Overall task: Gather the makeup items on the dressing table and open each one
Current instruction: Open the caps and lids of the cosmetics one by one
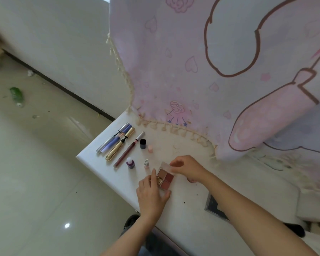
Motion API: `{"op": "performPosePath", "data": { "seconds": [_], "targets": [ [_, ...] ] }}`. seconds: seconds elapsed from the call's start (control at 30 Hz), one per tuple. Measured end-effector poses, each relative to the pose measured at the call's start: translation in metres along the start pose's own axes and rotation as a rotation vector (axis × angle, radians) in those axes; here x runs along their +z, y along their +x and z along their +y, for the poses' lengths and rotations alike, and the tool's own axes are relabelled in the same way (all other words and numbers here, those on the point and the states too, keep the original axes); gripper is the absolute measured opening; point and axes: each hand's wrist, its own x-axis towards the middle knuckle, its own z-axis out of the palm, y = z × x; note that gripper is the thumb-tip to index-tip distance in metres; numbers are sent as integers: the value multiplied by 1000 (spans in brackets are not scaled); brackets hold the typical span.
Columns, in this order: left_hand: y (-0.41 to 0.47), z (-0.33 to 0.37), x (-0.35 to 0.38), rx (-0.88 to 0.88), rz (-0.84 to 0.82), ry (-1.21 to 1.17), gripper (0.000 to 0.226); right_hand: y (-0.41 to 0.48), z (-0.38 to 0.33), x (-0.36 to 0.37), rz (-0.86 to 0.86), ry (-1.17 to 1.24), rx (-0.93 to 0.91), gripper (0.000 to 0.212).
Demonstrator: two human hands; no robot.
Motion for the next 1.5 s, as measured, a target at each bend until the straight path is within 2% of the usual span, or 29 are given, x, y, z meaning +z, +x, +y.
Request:
{"op": "performPosePath", "data": {
  "seconds": [0.13,0.3,0.47,0.57,0.63,0.73,0.87,0.97,1.03,1.07,1.2,1.37,1.5],
  "targets": [
    [0,1,-2,-7,-30,27,94,5,0,-7,82,-20,41,24],
    [-1,-1,-2,-25,-42,2,91,4,10,-10,108,-76,89,43],
    [-4,0,-7,-66,-98,-60,80,-9,36,-14,198,-332,156,54],
    [-5,0,-9,-58,-90,-85,79,-21,45,-11,172,-437,162,58],
    [-6,-2,-11,-37,-101,-61,77,-28,46,-5,165,-484,152,57],
    [-10,-6,-15,-7,-106,-62,72,-32,44,2,209,-512,124,39],
    [-12,-6,-30,143,-78,-139,48,-40,34,-1,325,-359,152,34],
    [-4,0,-45,250,-57,-265,34,-56,10,-15,413,46,138,38],
    [6,16,-62,327,-64,-320,37,-73,-12,-26,373,345,91,32],
    [10,25,-73,353,-82,-372,40,-82,-22,-30,351,412,61,26],
    [23,57,-106,419,-152,-619,50,-108,-53,-37,350,484,-31,10],
    [26,70,-122,446,-185,-736,41,-129,-73,-39,392,551,-63,13],
    [28,74,-129,439,-219,-796,41,-140,-79,-42,390,498,-55,25]
  ]
}}
